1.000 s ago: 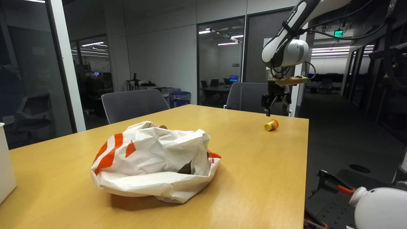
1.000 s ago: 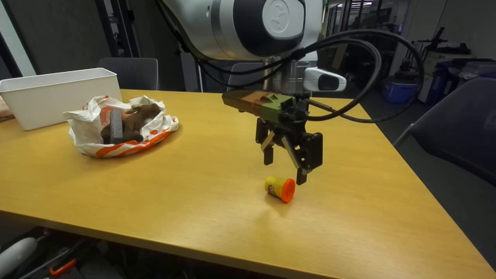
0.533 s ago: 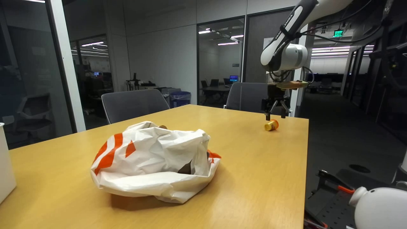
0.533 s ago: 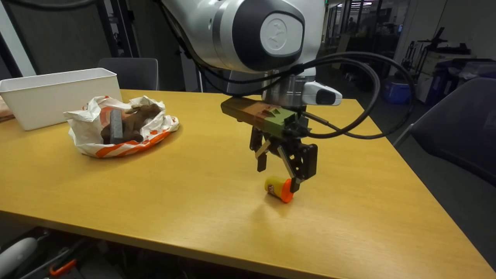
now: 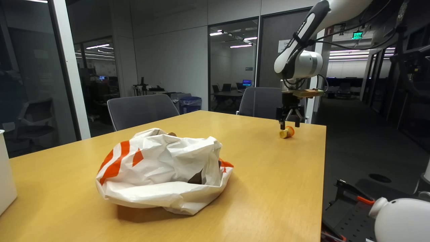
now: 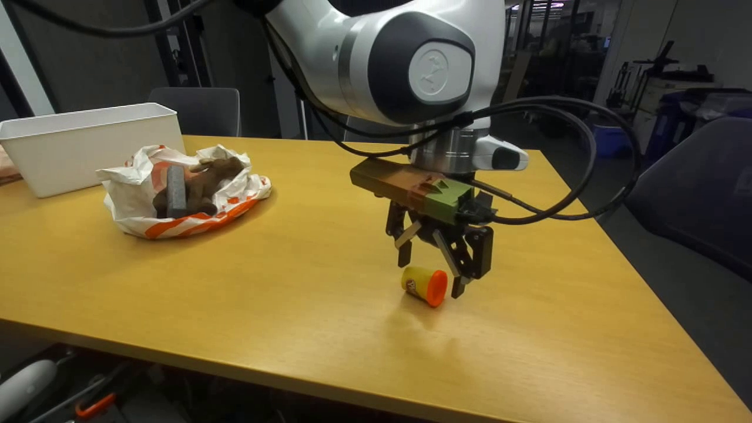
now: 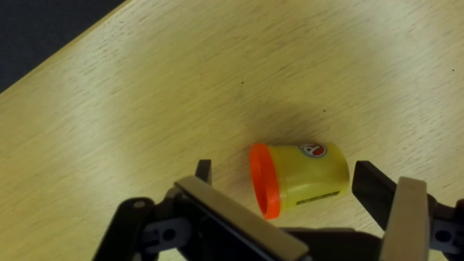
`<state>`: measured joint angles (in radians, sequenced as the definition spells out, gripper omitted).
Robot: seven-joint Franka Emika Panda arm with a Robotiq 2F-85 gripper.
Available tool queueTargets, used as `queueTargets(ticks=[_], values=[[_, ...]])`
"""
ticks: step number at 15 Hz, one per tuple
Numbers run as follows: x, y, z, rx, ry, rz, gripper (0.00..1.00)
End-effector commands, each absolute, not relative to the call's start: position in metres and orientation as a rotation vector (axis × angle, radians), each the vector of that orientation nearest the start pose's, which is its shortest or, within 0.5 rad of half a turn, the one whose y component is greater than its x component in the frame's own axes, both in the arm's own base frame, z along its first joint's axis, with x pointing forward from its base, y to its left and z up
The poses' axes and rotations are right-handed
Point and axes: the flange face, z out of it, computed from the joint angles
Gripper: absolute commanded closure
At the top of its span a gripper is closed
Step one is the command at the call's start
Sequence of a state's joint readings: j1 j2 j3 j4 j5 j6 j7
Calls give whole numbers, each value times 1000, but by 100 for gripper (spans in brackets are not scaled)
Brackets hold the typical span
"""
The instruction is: Pick up the objects on the right side of the table and put them in the plastic bag.
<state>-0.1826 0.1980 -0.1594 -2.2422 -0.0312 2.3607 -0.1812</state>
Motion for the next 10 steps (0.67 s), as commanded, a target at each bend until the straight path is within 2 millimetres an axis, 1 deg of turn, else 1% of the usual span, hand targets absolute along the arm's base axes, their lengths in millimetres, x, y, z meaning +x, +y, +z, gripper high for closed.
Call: queueTargets(ticks=[1,5,6,7,10], values=[[517,-185,264,-3151,159,135,0],[526,-180,258,-3144,131,148,0],[527,-181,256,-3142,143,167,25],[528,-182,255,-3138,147,180,26],[531,-184,254,-3128,161,195,49]])
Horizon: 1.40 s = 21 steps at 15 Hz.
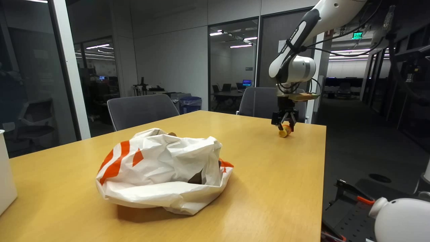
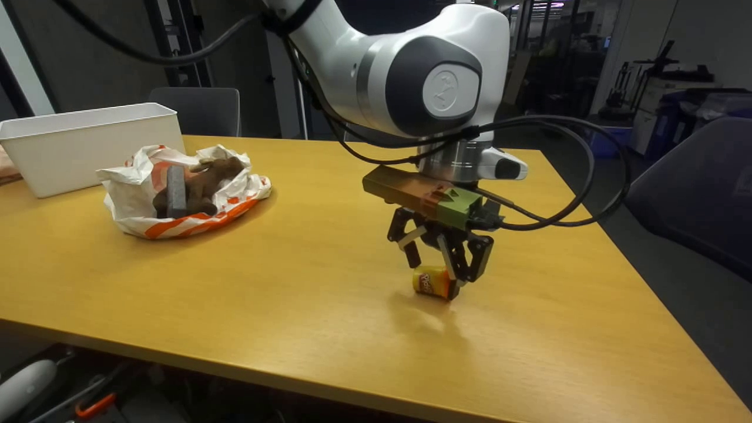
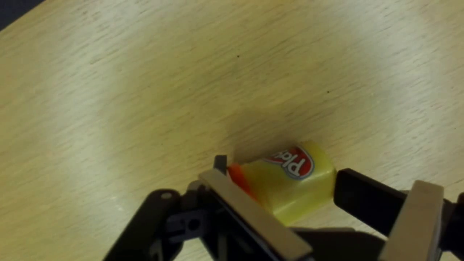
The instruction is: Pick up the objects on the right side of the table and put them in the plastic bag.
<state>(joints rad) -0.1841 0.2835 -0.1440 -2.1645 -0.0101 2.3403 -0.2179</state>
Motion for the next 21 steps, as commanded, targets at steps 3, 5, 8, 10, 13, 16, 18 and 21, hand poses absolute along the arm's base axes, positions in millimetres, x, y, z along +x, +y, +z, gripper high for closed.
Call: queueTargets(ticks=[3,5,8,10,13,16,18,21], values=[[532,-187,256,-3123,181,195,71],[532,-187,258,-3124,185,193,86],[534,-187,261,-3121,206,194,54],[533,-184,265,-3124,199,183,47],[535,-181,268,-3123,201,176,23],[536,-175,270,-3125,193,165,0],[537,-169,274,-3136,205,152,0],[539,-156,277,-3141,204,148,0]])
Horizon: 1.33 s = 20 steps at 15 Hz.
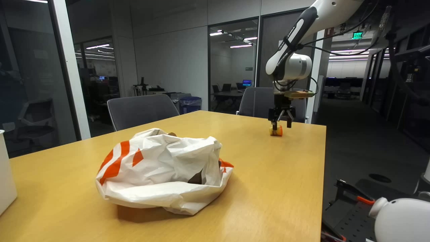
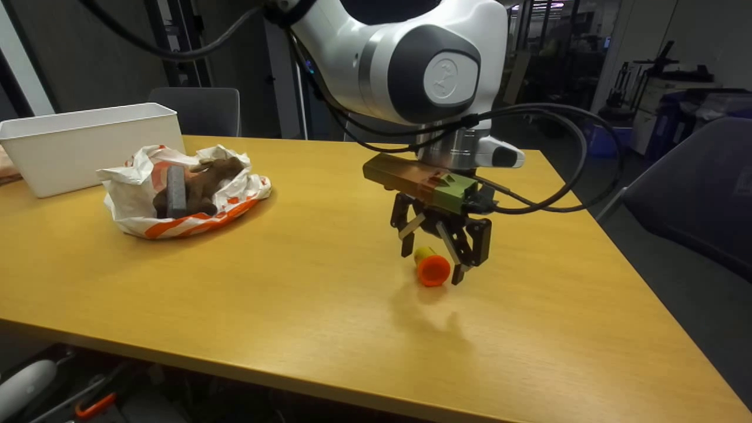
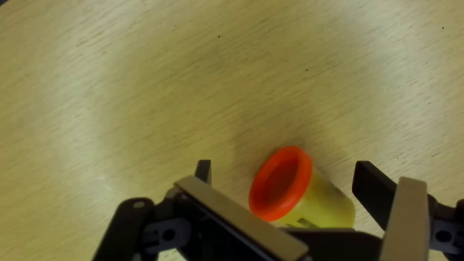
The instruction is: Pick up the objects on the right side of the table and put them in the plastic bag.
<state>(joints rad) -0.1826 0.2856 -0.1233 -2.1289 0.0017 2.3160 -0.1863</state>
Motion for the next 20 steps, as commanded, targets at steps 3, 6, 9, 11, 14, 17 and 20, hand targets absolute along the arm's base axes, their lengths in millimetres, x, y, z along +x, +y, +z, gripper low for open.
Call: queueTargets(ticks=[3,6,9,11,14,17,20], values=[[545,-147,268,-3144,150,142,1],[552,-149,261,-3223,92,91,0],[555,-158,258,-3277,66,58,0],[555,-162,253,-3281,78,51,0],[555,-159,248,-3274,29,28,0],[556,-160,246,-3283,-20,-18,34],[557,-165,247,-3280,-18,-48,58]])
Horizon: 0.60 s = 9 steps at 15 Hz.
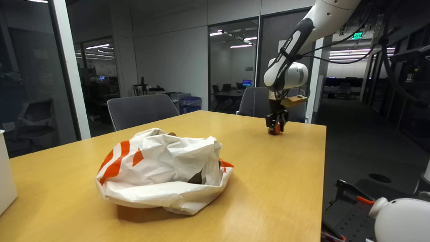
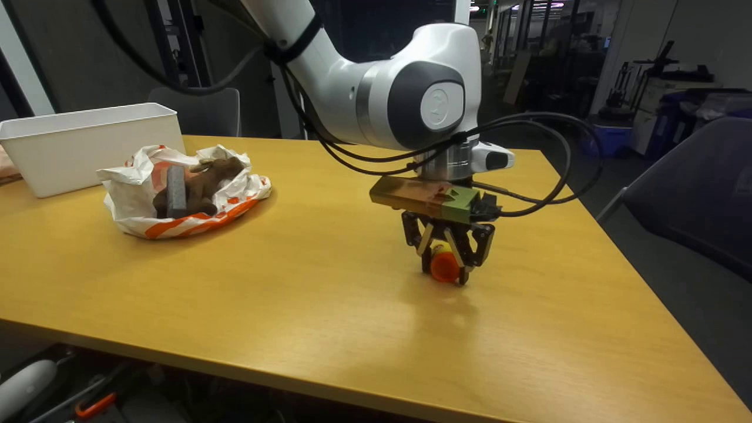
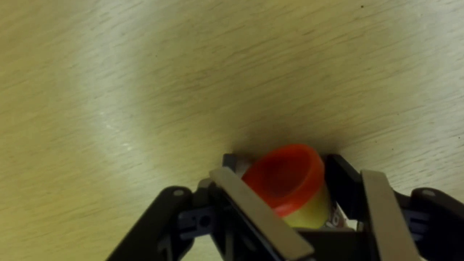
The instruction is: Pick up the objects on the right side of the table and put them in the plastic bag.
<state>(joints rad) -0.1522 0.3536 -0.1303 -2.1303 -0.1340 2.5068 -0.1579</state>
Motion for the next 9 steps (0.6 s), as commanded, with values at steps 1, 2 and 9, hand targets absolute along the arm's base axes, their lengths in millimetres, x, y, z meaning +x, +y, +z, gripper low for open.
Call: queueTargets(ticks=[1,2,9], values=[[557,-166,247,-3277,-17,-51,64],[557,-167,248,-3276,-12,-56,71],[552,-165,251,-3286,-23,-59,73]])
